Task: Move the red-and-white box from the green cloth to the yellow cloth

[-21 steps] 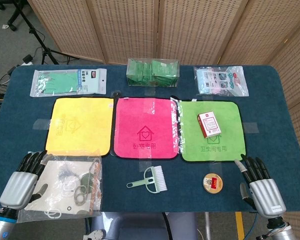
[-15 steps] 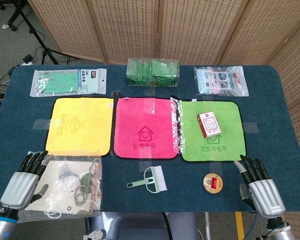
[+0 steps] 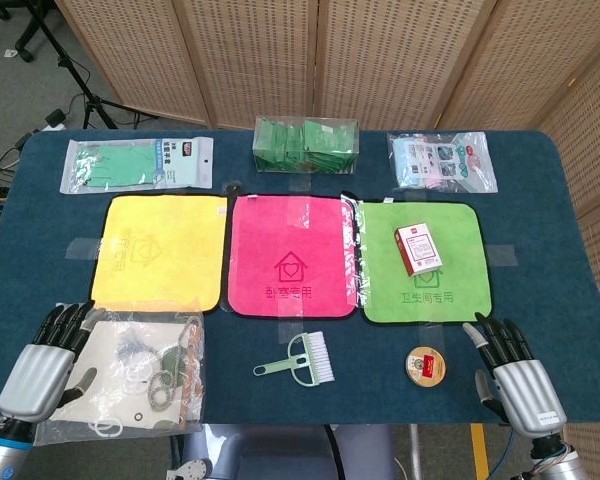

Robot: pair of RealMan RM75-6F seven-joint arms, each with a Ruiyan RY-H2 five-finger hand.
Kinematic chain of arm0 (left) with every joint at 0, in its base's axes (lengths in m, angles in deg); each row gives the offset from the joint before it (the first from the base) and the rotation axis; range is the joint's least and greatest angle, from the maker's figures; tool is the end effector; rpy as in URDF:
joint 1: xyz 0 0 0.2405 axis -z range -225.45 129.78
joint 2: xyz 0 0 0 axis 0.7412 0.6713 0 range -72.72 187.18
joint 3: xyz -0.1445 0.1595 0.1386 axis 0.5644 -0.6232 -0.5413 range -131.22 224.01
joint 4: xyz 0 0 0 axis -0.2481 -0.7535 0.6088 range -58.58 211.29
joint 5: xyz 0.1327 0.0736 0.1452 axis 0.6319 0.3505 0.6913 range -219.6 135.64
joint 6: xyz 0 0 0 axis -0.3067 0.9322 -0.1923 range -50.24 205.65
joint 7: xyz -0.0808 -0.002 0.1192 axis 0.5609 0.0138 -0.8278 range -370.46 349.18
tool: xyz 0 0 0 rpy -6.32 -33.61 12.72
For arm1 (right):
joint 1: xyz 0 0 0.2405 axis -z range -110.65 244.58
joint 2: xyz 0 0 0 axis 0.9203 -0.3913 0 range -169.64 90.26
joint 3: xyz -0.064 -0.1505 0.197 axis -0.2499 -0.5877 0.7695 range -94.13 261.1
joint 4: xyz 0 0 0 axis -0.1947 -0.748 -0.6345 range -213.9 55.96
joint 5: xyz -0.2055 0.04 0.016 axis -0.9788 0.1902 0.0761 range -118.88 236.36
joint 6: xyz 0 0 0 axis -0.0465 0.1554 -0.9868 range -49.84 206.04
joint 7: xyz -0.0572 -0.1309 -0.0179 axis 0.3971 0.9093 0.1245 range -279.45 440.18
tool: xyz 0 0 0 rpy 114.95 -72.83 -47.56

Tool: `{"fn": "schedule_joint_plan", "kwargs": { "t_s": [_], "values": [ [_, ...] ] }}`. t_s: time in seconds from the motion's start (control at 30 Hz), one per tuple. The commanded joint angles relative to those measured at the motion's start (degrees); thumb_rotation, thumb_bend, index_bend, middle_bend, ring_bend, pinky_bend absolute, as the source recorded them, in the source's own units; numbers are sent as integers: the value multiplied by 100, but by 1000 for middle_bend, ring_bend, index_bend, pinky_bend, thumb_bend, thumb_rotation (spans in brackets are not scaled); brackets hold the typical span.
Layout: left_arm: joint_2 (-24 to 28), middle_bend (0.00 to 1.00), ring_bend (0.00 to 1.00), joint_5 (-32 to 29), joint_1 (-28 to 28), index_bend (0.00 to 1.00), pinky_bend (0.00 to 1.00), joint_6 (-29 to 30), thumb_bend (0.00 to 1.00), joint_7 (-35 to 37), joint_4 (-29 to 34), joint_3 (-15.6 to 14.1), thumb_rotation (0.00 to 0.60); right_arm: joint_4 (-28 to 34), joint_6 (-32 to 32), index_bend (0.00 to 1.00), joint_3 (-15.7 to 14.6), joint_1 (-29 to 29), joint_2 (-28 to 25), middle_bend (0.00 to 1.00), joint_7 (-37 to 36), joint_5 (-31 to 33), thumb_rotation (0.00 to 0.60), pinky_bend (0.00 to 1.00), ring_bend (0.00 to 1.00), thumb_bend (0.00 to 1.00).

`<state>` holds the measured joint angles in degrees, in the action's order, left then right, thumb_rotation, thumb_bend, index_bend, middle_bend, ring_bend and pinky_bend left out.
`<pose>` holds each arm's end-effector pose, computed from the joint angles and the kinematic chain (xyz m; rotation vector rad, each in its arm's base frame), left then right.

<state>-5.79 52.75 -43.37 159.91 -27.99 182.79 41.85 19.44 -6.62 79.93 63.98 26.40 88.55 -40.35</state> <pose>-0.2529 0.1446 0.1194 -1.6483 -0.8863 -0.8370 -0.2683 -0.1419 0.1154 1.6281 -0.8987 0.9452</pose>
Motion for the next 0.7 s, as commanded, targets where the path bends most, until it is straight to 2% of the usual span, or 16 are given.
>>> {"fn": "schedule_joint_plan", "kwargs": {
  "t_s": [0.03, 0.37, 0.43, 0.57, 0.7],
  "values": [
    [-33, 0, 0, 66, 4, 0, 0, 41, 330, 77, -46, 8, 600, -9, 90, 0, 12, -35, 32, 0, 34, 80, 600, 0, 0, 658],
    [-224, 0, 0, 162, 83, 0, 0, 26, 332, 278, -354, 65, 600, -51, 271, 0, 242, -147, 188, 0, 106, 493, 600, 0, 0, 674],
    [-235, 0, 0, 98, 95, 0, 0, -22, 332, 294, -350, 72, 600, -83, 253, 0, 347, -210, 278, 0, 51, 514, 600, 0, 0, 716],
    [-246, 0, 0, 92, 111, 0, 0, 11, 333, 349, -354, 113, 600, 111, 281, 2, 651, -474, 361, 0, -301, 515, 600, 0, 0, 933],
    [-256, 0, 0, 147, 106, 0, 0, 100, 333, 453, -401, 133, 600, 551, 632, 52, 1037, -817, 296, 0, -647, 934, 600, 0, 0, 1000]
  ]
}}
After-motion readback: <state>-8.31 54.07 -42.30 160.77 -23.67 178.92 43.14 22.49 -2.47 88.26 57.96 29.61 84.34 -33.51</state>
